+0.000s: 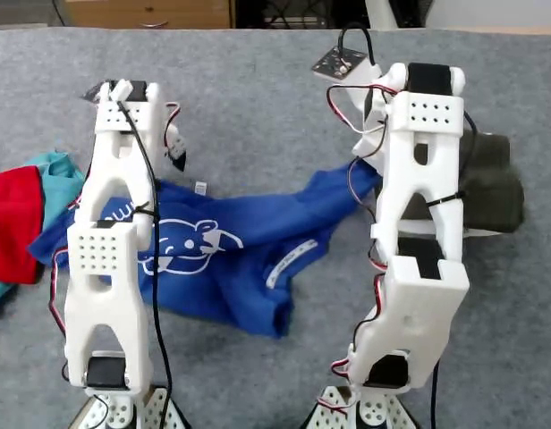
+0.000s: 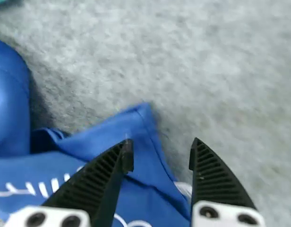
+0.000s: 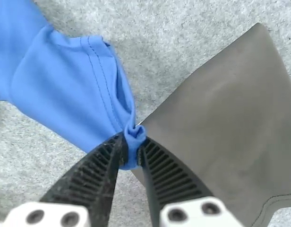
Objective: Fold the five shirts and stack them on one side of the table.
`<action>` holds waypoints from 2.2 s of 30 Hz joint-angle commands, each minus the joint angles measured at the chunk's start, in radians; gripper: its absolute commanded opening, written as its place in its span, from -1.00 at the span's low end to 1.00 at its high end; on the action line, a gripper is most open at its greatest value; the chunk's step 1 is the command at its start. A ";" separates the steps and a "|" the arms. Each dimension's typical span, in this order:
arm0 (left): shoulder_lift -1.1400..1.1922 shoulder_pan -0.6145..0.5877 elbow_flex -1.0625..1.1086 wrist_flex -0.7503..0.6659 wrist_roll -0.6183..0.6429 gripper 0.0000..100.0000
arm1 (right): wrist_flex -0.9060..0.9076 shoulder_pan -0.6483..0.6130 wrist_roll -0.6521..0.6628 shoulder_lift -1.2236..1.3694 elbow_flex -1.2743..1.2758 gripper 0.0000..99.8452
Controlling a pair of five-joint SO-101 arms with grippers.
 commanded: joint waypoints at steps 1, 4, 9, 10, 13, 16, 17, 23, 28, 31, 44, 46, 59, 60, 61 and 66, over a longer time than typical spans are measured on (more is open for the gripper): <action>0.003 -0.027 0.010 -0.044 0.026 -0.57 | -0.011 -0.015 0.006 -0.010 -0.005 -0.97; 0.037 -0.031 0.001 -0.063 0.028 -0.57 | -0.011 -0.017 0.006 -0.010 -0.005 -0.97; 0.063 -0.025 0.013 -0.057 0.028 -0.58 | -0.025 -0.017 0.003 -0.008 -0.005 -0.97; 0.066 -0.022 0.018 -0.057 0.026 -0.61 | -0.025 -0.017 0.003 -0.008 -0.005 -0.97; 0.089 -0.019 0.024 -0.058 0.018 -0.76 | -0.025 -0.017 0.003 -0.008 -0.005 -0.97; 0.114 -0.016 0.024 -0.061 -0.025 -0.89 | -0.025 -0.017 0.003 -0.008 -0.005 -0.97; 0.114 -0.018 0.024 -0.064 -0.035 -0.92 | -0.025 -0.017 0.003 -0.008 -0.005 -0.97; 0.115 -0.027 -0.101 -0.028 -0.071 -0.94 | -0.025 -0.017 -0.003 -0.012 -0.012 -0.97; 0.115 -0.035 -0.380 0.060 -0.172 -0.94 | -0.026 -0.041 -0.149 -0.018 -0.108 -0.97; 0.100 -0.051 -0.541 0.060 -0.232 -0.94 | -0.021 -0.066 -0.325 -0.018 -0.232 -0.97; -0.578 -0.166 -0.719 0.060 -0.451 -0.94 | -0.075 -0.078 -0.644 -0.058 -1.052 -0.97; -0.706 -0.183 -0.717 0.060 -0.477 -0.94 | -0.109 -0.075 -0.677 -0.145 -1.030 -0.97; -1.462 -0.203 -0.024 0.060 -0.614 -0.94 | -0.193 -0.078 -0.764 -0.576 -0.978 -0.97; -1.524 -0.214 0.045 0.060 -0.628 -0.94 | -0.201 -0.078 -0.764 -0.605 -0.955 -0.97; -1.582 -0.229 0.102 0.060 -0.640 -0.94 | -0.213 -0.077 -0.763 -0.634 -0.932 -0.97; -1.820 -0.318 0.323 0.058 -0.721 -0.94 | -0.336 -0.078 -0.687 -0.753 -0.759 -0.97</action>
